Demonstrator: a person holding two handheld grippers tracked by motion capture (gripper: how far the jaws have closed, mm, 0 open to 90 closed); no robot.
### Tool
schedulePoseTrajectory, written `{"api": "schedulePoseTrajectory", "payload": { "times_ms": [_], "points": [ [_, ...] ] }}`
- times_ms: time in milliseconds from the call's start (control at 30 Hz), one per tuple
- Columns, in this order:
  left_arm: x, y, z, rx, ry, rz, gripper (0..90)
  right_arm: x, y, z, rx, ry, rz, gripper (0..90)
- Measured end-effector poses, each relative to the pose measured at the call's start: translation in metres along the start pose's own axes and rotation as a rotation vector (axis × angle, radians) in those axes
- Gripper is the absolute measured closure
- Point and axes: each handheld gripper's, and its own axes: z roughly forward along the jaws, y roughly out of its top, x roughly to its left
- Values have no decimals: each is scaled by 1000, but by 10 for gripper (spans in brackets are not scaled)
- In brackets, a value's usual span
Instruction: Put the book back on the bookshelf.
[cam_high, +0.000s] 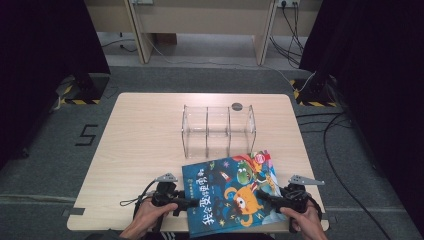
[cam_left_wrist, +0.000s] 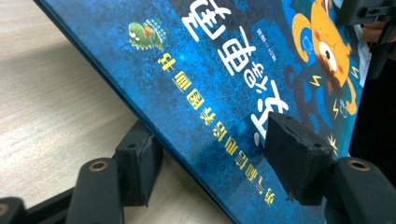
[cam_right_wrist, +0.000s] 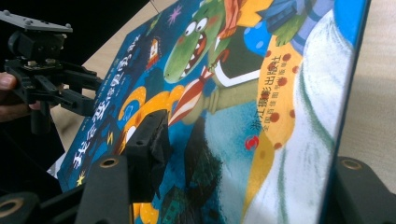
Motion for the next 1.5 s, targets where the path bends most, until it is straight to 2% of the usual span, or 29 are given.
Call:
{"api": "schedulePoseTrajectory", "payload": {
  "times_ms": [133, 300, 400, 433, 500, 600, 700, 767, 867, 900, 967, 1067, 1167, 1200, 1233, 1267, 1333, 1367, 1500],
  "points": [
    [-6, 2, -3, -31, -47, 11, 393, -6, -2, 2, 22, -2, 5, 388],
    [-5, 2, -3, -42, -64, 3, 428, -5, -1, 2, 26, -1, 9, 383],
    [-6, 3, -4, -58, -79, 13, 452, -6, -2, 5, 57, -11, 6, 319],
    [-8, 5, -6, -74, -110, 10, 460, -6, -3, 6, 75, -18, 8, 312],
    [-8, 5, -6, -80, -103, 21, 475, -6, -2, 6, 73, -14, 10, 312],
    [-4, 4, -7, -103, -117, -17, 541, -6, -2, 5, 73, -13, 13, 312],
    [-3, 4, -11, -135, -153, -72, 592, -7, -2, 5, 88, 0, 54, 309],
    [-6, 4, -12, -139, -147, -67, 600, -8, -2, 5, 98, 6, 77, 306],
    [-11, 4, -14, -137, -136, -54, 599, -6, -2, 3, 95, 2, 67, 280],
    [-12, 4, -15, -139, -135, -49, 597, -6, -2, 3, 98, -15, 59, 235],
    [-16, 4, -18, -145, -139, -55, 595, -7, -3, 3, 115, -38, 68, 209],
    [-18, 4, -19, -145, -137, -48, 593, -8, -5, 2, 98, -37, 89, 213],
    [-19, 5, -21, -166, -159, -77, 591, -9, -3, -3, 95, -109, 75, 237],
    [-19, 5, -21, -166, -159, -77, 591, -9, -3, -3, 95, -109, 75, 237],
    [-19, 5, -21, -173, -163, -88, 590, -12, -3, -6, 88, -132, 76, 245],
    [-18, 5, -23, -183, -167, -111, 589, -12, -3, -8, 80, -142, 78, 251],
    [-17, 5, -24, -179, -157, -103, 582, -12, -3, -9, 79, -156, 78, 257],
    [-17, 5, -24, -176, -133, -94, 576, -10, -2, -10, 86, -186, 57, 258],
    [-17, 6, -25, -188, -135, -99, 570, 1, 1, -9, 79, -212, -15, 258]
  ]
}}
